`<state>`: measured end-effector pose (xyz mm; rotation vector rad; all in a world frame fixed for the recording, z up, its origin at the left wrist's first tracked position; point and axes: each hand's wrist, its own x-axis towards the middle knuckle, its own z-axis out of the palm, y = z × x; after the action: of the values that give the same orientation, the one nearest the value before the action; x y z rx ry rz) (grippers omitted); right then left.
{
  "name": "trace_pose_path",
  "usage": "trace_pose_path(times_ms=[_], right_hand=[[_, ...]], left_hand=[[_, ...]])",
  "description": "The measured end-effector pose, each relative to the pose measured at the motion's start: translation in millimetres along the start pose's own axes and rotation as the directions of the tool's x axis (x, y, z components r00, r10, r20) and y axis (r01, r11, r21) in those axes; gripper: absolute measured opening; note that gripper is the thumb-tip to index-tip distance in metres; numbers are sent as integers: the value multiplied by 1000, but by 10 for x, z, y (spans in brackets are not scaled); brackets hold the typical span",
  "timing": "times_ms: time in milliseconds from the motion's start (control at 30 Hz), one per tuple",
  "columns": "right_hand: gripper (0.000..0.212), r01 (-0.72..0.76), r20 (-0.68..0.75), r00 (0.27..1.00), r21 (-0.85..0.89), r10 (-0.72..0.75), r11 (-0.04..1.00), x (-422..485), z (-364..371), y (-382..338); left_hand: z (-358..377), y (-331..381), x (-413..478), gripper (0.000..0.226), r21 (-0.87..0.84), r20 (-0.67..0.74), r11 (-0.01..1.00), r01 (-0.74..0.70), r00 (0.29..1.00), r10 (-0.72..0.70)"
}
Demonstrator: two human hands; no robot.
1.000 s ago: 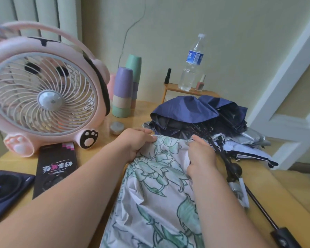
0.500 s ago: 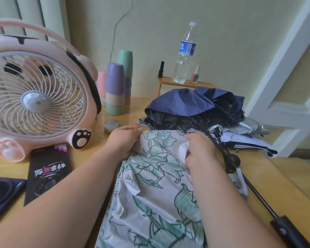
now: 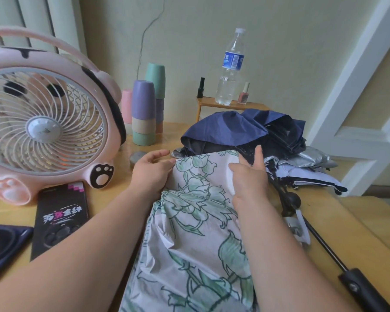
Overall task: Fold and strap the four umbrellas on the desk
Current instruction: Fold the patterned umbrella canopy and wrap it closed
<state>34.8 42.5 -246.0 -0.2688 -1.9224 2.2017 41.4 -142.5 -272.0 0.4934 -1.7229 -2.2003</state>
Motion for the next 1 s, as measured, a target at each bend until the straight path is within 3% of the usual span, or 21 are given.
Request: trace_pose_path(times_ms=[167, 267, 367, 500, 600, 700, 800, 867, 933, 1000], right_hand=[[100, 23, 35, 999, -68, -21, 997, 6, -16, 9], [91, -3, -37, 999, -175, -3, 985, 17, -26, 9], [77, -57, -84, 996, -241, 37, 969, 57, -34, 43], [64, -91, -35, 996, -284, 85, 954, 29, 17, 69], [49, -52, -79, 996, -261, 32, 964, 48, 29, 78], [43, 31, -164, 984, -206, -66, 978, 40, -25, 13], [39, 121, -195, 971, -90, -137, 989, 5, -64, -15], [37, 158, -205, 964, -62, -167, 986, -7, -62, -18], [37, 178, -199, 962, -51, -185, 983, -23, -49, -40], [43, 158, -144, 976, -29, -161, 987, -39, -35, -70]], left_hand=[[-9, 57, -78, 44, 33, 80, 999, -15, 997, 12], [-34, 115, -117, 58, -21, 239, 995, 100, 967, -92], [-72, 155, -89, 51, -130, 340, 977, 168, 933, -115], [-92, 193, -38, 39, -200, 436, 977, 71, 900, 24], [-56, 203, -50, 33, -248, 415, 968, 33, 907, 75], [-29, 178, -48, 24, -254, 295, 967, -13, 951, 90], [-16, 175, -28, 22, -209, 248, 976, -61, 962, 113], [-60, 202, -25, 37, -112, 351, 993, -25, 934, 63], [-134, 238, -51, 51, 130, 514, 991, -17, 856, -53], [-189, 246, -67, 36, 304, 583, 949, -84, 804, -116]])
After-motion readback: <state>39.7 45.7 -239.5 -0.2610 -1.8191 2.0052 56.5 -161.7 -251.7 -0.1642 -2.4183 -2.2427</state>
